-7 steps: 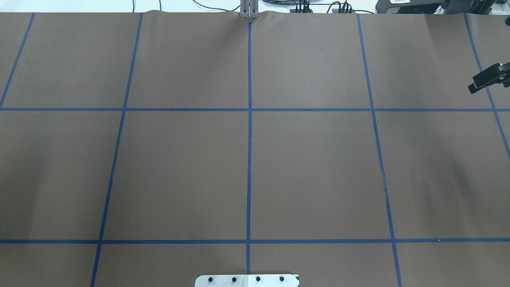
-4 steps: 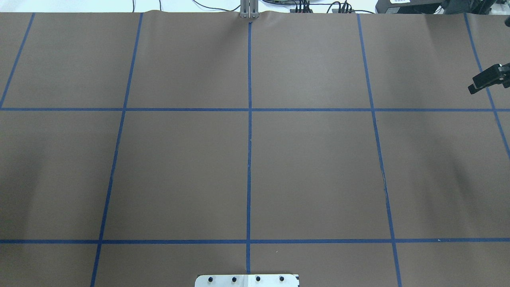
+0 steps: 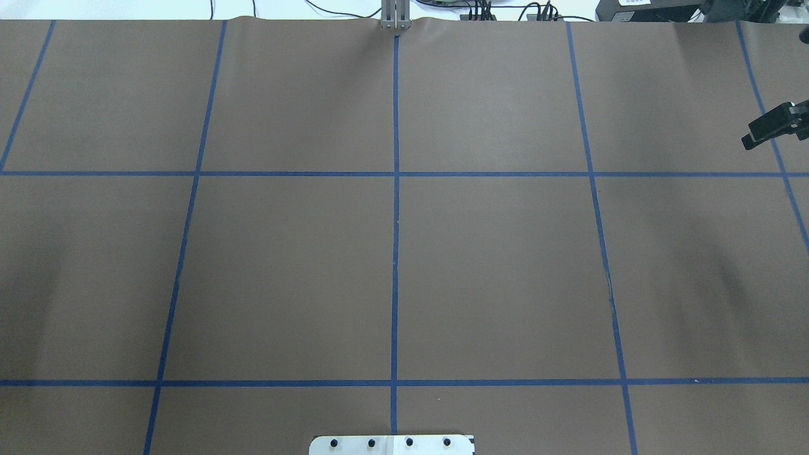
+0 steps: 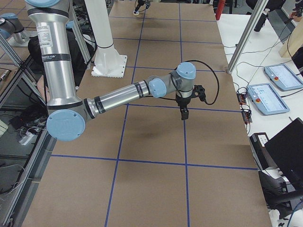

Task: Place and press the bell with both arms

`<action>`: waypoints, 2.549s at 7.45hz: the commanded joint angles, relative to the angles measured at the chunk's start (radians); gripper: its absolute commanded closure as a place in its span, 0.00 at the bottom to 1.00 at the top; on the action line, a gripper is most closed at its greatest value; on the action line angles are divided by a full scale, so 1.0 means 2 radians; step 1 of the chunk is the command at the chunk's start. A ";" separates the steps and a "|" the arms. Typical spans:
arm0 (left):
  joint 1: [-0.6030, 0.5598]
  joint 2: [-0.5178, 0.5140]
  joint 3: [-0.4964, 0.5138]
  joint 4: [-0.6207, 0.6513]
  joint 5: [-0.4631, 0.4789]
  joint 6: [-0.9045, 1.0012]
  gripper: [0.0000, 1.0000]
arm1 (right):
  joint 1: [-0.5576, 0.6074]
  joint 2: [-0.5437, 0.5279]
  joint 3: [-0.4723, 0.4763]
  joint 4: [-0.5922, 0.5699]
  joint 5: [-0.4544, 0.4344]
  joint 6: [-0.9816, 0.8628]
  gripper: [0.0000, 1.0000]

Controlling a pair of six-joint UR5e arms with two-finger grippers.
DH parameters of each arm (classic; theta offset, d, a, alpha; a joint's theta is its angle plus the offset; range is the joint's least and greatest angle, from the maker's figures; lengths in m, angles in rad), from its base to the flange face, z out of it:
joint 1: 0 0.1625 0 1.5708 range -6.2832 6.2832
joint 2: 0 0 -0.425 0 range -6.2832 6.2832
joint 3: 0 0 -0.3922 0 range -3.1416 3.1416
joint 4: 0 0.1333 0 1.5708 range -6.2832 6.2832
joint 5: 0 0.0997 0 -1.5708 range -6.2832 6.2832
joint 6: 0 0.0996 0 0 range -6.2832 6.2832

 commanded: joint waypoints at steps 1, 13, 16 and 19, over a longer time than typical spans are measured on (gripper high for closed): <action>0.003 -0.003 0.003 -0.001 0.000 0.000 0.00 | -0.001 0.000 0.000 0.000 0.000 0.000 0.00; 0.010 0.002 0.011 -0.042 0.001 -0.001 0.86 | -0.001 0.001 0.000 0.000 0.000 0.000 0.00; 0.006 0.042 -0.083 -0.061 0.002 -0.034 1.00 | -0.001 0.002 -0.001 0.000 0.000 0.000 0.00; -0.002 0.033 -0.183 -0.058 0.003 -0.107 1.00 | -0.001 0.001 0.000 0.000 0.002 0.000 0.00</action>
